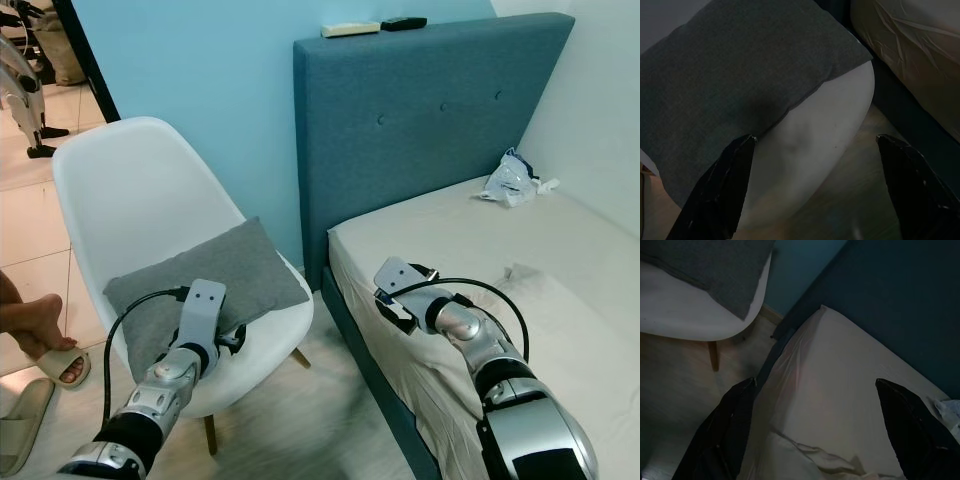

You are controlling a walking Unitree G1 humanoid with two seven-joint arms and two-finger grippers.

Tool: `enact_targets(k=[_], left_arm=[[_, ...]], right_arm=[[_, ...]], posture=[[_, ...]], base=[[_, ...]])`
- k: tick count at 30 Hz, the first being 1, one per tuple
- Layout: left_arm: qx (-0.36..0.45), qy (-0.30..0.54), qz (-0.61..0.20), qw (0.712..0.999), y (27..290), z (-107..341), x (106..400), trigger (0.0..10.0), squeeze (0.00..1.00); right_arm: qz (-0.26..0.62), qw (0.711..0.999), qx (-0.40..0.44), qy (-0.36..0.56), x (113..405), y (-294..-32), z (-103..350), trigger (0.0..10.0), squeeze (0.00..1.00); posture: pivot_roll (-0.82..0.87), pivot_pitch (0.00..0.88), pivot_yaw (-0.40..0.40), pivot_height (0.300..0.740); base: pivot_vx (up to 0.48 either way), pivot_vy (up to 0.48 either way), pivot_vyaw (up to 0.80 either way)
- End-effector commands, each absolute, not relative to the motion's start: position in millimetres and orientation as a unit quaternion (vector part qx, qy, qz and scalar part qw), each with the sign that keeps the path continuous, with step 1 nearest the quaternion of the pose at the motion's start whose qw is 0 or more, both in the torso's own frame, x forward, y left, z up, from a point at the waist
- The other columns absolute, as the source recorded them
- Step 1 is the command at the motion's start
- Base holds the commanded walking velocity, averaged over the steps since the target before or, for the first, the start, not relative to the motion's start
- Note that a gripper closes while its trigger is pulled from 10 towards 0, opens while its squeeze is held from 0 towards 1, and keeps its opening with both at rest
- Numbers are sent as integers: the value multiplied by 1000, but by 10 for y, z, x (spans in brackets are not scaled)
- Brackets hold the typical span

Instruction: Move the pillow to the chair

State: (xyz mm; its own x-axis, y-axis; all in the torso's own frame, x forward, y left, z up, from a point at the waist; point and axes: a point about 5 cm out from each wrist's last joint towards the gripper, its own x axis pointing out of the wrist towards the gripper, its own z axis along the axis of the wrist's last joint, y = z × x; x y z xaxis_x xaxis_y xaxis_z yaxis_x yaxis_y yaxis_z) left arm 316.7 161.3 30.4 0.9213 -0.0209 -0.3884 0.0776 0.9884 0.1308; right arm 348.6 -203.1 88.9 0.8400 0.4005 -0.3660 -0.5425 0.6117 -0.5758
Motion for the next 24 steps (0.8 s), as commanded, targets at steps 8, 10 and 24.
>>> enact_targets(k=[8,10,24], left_arm=[[67,196,-26,978,1605,300,3162,10000,0],[68,197,-27,978,1598,301,3165,10000,0],[73,200,-36,976,1576,300,3175,10000,0]], right_arm=[[262,894,-348,107,3478,-2056,876,10000,0],[261,894,-347,108,3479,-2061,879,10000,0],[257,895,-349,108,3473,-2095,885,10000,0]], posture=[[-119,77,-47,740],[-118,81,-47,740],[-117,84,-31,740]], base=[[0,0,0],[0,0,0],[0,0,0]])
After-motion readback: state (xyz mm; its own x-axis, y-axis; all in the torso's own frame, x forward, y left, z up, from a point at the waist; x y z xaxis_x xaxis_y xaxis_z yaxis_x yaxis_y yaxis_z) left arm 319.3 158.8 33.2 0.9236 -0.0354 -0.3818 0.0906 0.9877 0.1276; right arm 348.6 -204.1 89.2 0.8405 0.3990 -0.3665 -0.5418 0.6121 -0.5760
